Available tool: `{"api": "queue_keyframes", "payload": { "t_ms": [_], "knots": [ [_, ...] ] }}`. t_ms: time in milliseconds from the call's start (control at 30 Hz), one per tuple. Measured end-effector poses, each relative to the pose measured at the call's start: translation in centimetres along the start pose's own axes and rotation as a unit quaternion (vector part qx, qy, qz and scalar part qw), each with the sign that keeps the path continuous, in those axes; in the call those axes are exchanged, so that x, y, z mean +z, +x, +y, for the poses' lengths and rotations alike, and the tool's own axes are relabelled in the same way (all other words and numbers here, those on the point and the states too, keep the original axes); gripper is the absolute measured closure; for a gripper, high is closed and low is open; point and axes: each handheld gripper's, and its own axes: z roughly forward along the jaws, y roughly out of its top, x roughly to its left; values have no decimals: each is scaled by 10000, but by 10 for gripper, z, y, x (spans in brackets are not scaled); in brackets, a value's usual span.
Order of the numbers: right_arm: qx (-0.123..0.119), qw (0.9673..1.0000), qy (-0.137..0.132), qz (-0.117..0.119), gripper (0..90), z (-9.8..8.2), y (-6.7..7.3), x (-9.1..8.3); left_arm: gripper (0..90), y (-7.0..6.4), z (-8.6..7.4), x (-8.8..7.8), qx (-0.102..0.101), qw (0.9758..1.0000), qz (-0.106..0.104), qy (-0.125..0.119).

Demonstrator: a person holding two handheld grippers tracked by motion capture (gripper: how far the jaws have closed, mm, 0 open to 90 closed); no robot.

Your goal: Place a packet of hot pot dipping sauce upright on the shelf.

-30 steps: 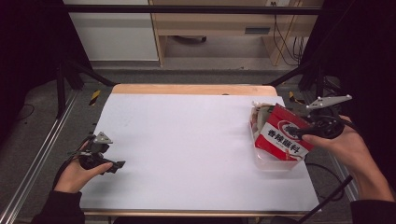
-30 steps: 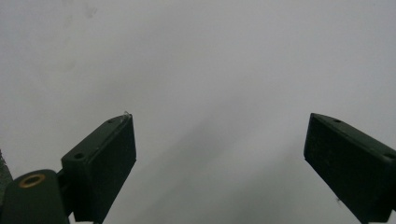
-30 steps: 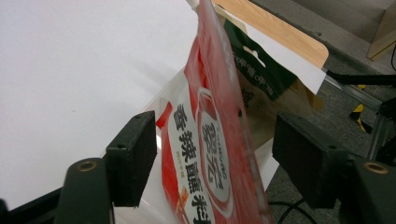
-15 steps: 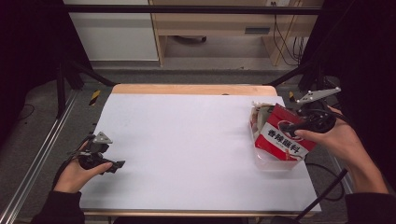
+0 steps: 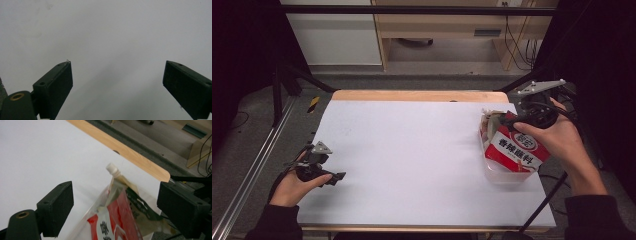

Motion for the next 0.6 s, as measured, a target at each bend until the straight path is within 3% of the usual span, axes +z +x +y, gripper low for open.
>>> {"api": "queue_keyframes", "payload": {
  "t_ms": [200, 467, 600],
  "knots": [
    [50, 9996, -244, -134, 141, 21, 14, 5, 93, 1, -1, -1, -24, 10000, 14, -27],
    [-1, 9982, -594, -99, 140, 47, 42, 5, 94, 0, 0, -2, -17, 9999, 79, -134],
    [17, 9979, -642, -40, 136, 56, 55, 11, 92, 1, -1, -2, -24, 9999, 58, -115]
  ]
}}
